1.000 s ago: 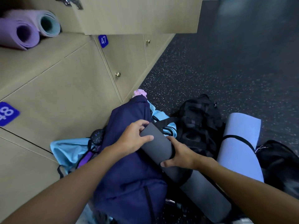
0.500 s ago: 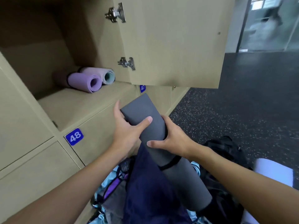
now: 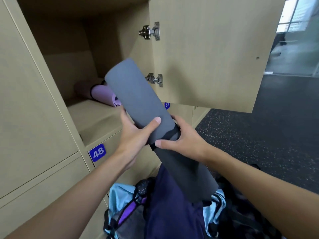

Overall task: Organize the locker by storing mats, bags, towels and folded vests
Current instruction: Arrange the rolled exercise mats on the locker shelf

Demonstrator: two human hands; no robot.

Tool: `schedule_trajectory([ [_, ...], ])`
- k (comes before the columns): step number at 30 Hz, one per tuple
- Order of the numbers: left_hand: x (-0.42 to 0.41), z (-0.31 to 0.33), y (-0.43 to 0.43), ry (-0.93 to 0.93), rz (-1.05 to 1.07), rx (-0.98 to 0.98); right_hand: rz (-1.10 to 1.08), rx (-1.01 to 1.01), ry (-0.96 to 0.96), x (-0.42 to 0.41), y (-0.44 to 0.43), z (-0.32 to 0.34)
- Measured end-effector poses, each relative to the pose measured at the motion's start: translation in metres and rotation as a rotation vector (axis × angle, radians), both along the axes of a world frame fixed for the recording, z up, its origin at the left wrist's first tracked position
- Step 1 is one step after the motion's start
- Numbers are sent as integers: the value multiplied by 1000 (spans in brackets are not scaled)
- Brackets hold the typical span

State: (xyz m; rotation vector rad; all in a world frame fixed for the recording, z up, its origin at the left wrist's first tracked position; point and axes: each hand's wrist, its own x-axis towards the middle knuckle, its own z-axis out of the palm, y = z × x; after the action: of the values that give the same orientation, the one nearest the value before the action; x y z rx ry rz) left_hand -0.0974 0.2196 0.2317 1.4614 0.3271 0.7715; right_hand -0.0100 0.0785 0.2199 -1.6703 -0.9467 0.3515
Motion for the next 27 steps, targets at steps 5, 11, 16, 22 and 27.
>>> schedule_trajectory([
  [5, 6, 10, 23, -30, 73, -66, 85, -77, 54, 13, 6, 0],
  [11, 12, -1, 55, 70, 79, -108, 66, -165, 31, 22, 26, -6],
  [16, 17, -10, 74, 80, 124, -126, 78, -130, 39, 35, 64, -2],
  [22, 30, -15, 119, 7, 263, -84, 143, -181, 66, 54, 85, -8],
  [27, 41, -22, 136, 170, 330, 70, 80, -92, 156, 65, 137, 1],
])
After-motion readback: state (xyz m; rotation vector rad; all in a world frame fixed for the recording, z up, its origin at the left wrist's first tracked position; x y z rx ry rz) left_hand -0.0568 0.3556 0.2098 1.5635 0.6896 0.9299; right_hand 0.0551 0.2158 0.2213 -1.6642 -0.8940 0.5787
